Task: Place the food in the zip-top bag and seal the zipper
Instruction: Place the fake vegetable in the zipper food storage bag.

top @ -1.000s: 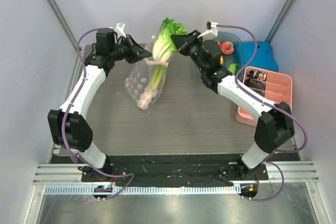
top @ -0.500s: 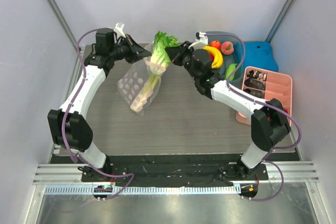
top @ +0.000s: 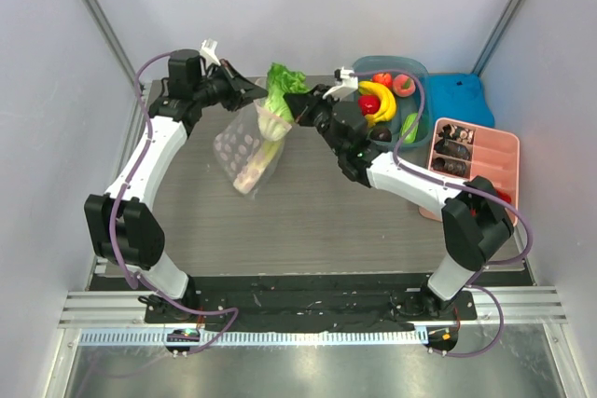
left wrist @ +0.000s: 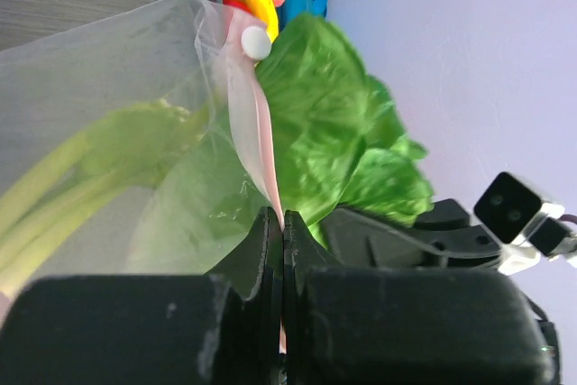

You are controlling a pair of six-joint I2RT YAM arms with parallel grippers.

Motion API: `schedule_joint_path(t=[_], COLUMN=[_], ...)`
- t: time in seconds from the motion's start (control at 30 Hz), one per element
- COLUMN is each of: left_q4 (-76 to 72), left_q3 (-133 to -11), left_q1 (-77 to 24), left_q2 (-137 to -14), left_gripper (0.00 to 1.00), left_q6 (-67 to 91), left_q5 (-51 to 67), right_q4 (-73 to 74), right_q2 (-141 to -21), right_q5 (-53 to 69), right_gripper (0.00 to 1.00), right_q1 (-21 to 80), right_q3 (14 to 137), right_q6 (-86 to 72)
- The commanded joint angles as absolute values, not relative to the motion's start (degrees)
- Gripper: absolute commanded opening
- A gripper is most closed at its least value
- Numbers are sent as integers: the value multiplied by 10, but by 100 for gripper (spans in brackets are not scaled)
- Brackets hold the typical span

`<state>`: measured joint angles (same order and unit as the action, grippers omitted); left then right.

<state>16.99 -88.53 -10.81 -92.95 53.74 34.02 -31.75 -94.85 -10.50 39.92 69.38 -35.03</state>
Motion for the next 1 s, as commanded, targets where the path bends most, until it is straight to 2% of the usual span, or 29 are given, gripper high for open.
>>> schedule_joint_path(t=[0.0,0.03,0.1,0.13,0.2,0.23,0.3,0.33,0.37,0.5,0.7,0.73,0.77,0.87,0.97], left_q4=[93,90,86,77,67,60,55,54,54,54,39,36,37,34,33], left_q3=[-885,-882,-875,-872,-863,-861,-860,-858,-859,-856,-853,-851,-851,-850,-846], left_q1=[-114,-114,-113,-113,-113,-110,-109,-108,-106,-105,-105,-105,-105,-105,-105], left_q2=[-911,-910,-902,-899,-890,-886,-882,-878,-876,-869,-863,-862,-861,-860,-860], left_gripper=[0,0,0,0,0,0,0,0,0,0,0,0,0,0,0], left_q6=[557,558,561,562,564,564,563,563,563,564,580,581,582,586,589], left_q5=[351,352,354,358,361,366,376,381,388,403,412,411,412,413,418], right_q4=[-367,-367,-363,-360,-344,-318,-269,-218,-197,-105,-62,-62,-62,-54,-50], right_q2=[-944,-943,-934,-930,-913,-906,-890,-888,-885,-881,-884,-892,-899,-926,-940], right_q5=[-89,-59,-24,-7,60,81,154,184,252,343,343,343,350,382,395], right_gripper=[7,16,28,42,60,73,87,99,100,100,99,96,83,62,55], right_q1=[421,418,409,405,389,382,352,336,319,205,120,112,111,120,130], right_q3=[669,667,663,663,673,679,717,734,763,807,802,801,803,816,820], right_q6=[-309,-304,-302,-298,-285,-280,-265,-262,-265,-318,-360,-367,-371,-402,-425])
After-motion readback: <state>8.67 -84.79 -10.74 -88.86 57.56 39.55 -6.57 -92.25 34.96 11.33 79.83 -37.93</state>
